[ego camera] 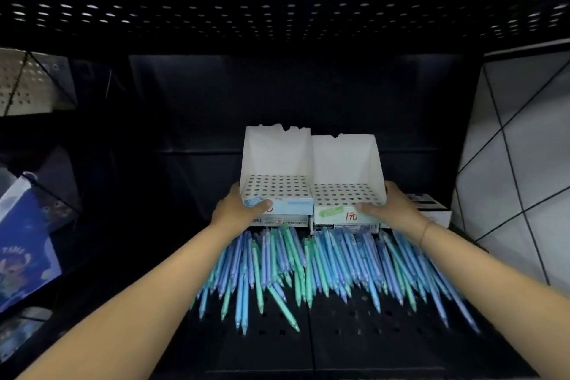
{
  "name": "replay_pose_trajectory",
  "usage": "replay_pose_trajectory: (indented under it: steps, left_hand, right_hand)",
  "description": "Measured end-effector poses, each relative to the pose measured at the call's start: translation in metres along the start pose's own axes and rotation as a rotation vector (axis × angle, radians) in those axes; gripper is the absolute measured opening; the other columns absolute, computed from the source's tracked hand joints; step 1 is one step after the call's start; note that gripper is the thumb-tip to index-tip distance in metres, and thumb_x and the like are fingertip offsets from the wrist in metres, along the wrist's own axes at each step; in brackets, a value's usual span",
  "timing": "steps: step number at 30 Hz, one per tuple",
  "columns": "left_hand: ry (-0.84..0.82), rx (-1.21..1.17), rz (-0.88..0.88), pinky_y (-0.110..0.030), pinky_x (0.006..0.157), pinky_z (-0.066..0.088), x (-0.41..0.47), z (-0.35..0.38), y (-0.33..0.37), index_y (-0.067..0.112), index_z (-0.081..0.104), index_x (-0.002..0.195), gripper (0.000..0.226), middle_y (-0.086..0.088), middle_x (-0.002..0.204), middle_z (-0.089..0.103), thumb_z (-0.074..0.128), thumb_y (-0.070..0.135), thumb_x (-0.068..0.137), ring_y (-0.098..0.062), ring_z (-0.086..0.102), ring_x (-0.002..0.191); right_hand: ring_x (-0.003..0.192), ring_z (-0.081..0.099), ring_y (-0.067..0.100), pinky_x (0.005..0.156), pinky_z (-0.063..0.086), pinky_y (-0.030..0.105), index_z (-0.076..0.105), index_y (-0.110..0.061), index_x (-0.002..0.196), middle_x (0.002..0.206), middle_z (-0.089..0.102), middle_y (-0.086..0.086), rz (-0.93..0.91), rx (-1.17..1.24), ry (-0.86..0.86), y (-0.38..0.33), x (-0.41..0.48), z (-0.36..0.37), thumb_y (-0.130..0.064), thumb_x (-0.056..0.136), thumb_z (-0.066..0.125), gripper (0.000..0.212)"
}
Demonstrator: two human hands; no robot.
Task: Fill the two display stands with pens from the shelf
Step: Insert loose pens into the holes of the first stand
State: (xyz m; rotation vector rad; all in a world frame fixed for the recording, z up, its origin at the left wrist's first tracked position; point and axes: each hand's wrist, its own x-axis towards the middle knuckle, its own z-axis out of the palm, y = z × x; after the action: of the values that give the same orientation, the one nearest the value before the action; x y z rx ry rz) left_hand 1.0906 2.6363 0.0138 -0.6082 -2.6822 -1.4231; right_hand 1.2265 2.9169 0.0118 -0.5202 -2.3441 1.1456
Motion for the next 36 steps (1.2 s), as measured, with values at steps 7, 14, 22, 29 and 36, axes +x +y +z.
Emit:
replay_pose_trajectory:
  steps: [7,14,22,29,36]
  left_hand:
    - [0.023,0.052,-0.043,-0.049,0.103,0.042,-0.002,-0.008,-0.009,0.02,0.033,0.141,0.108,-0.004,0.138,0.052,0.066,0.077,0.055,-0.029,0.048,0.126]
    - [0.07,0.199,-0.074,-0.047,0.11,0.035,-0.033,-0.041,-0.024,0.019,0.019,0.151,0.098,-0.008,0.154,0.033,0.063,0.066,0.076,-0.03,0.034,0.138]
    - [-0.149,0.159,-0.278,-0.04,0.115,0.023,-0.09,-0.064,-0.056,0.025,0.014,0.153,0.103,-0.005,0.159,0.019,0.046,0.075,0.069,-0.027,0.023,0.144]
    - [-0.135,0.049,-0.183,-0.042,0.118,0.019,-0.084,-0.025,-0.045,0.03,0.009,0.153,0.098,0.001,0.161,0.012,0.052,0.071,0.076,-0.021,0.016,0.147]
    - [-0.173,0.041,-0.163,-0.047,0.119,0.016,-0.085,0.007,-0.023,0.037,0.009,0.152,0.096,0.003,0.162,0.001,0.052,0.075,0.075,-0.023,0.007,0.148]
  right_hand:
    - [0.112,0.056,0.021,0.096,0.046,0.032,0.042,-0.011,0.135,0.127,0.057,0.004,0.025,-0.026,0.016,0.003,0.004,0.002,-0.04,0.072,0.08,0.079]
    - [0.138,0.034,0.026,0.111,0.032,0.039,0.021,-0.01,0.15,0.153,0.03,0.01,0.069,-0.101,0.025,-0.002,-0.031,-0.027,-0.055,0.078,0.068,0.097]
    - [0.136,0.036,0.028,0.105,0.032,0.033,0.028,-0.011,0.148,0.151,0.034,0.009,0.285,-0.181,-0.028,0.049,-0.093,-0.062,-0.055,0.084,0.058,0.083]
    - [0.145,0.016,0.032,0.116,0.022,0.043,0.007,-0.019,0.154,0.16,0.009,0.008,0.267,-0.31,-0.026,0.041,-0.094,-0.015,-0.068,0.086,0.041,0.09]
    - [0.145,0.015,0.033,0.117,0.02,0.045,0.01,-0.025,0.153,0.16,0.007,0.011,0.265,-0.377,-0.028,0.018,-0.09,0.01,-0.068,0.087,0.04,0.084]
